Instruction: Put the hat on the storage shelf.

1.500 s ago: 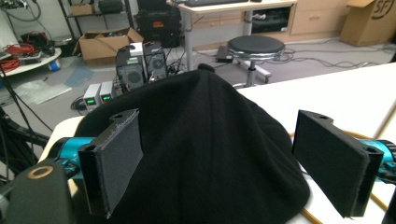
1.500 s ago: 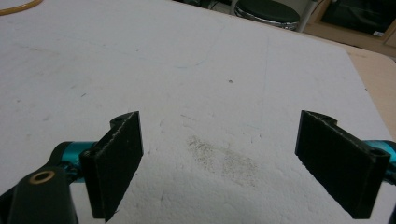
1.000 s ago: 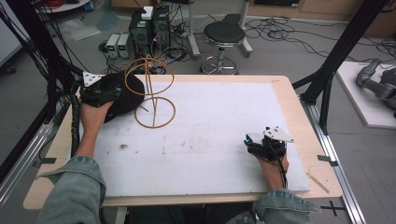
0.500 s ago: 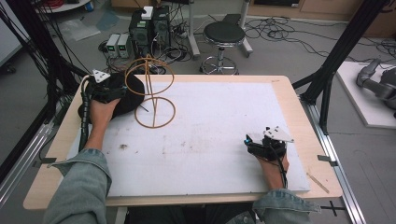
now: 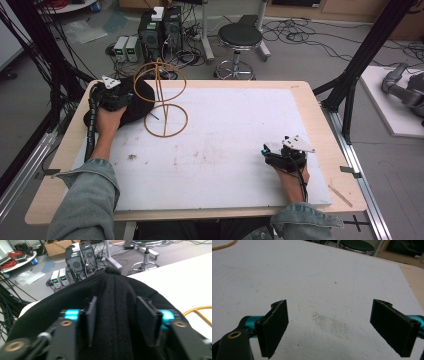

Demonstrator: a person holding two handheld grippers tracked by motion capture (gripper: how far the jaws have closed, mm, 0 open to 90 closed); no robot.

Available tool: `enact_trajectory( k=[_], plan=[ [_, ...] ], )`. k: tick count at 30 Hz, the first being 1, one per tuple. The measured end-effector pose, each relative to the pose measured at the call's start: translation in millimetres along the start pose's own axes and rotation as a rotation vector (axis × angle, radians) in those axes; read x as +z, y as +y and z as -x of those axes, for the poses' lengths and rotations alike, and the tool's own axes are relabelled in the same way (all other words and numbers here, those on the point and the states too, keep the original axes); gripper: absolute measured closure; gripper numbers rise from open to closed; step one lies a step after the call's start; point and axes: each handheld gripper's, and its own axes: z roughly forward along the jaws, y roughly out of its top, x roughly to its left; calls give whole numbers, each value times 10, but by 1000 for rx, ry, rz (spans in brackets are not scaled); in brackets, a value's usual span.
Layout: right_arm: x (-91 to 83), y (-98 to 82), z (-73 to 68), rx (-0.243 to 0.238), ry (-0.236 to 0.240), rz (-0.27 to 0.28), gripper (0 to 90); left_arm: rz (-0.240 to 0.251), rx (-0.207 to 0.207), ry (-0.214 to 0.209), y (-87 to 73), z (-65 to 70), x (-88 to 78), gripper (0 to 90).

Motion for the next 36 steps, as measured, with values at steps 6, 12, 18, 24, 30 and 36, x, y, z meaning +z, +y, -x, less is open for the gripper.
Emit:
enact_trajectory(
  k=[6,12,18,24,30,36],
  plan=[
    [-2,0,0,0,1,0,149,-11,44,0,3,4,-15,716],
    [-3,-1,3,-1,1,2,149,-4,67,10,33,-21,-75,837],
    [-3,1,4,-1,0,2,149,53,30,22,105,-103,-221,848],
    [-2,3,5,0,-2,5,149,101,1,24,164,-201,-381,848],
    [0,8,-1,4,1,7,149,151,-29,24,221,-297,-566,847],
    [6,15,-8,2,7,5,149,194,-37,37,277,-366,-731,848]
  ],
)
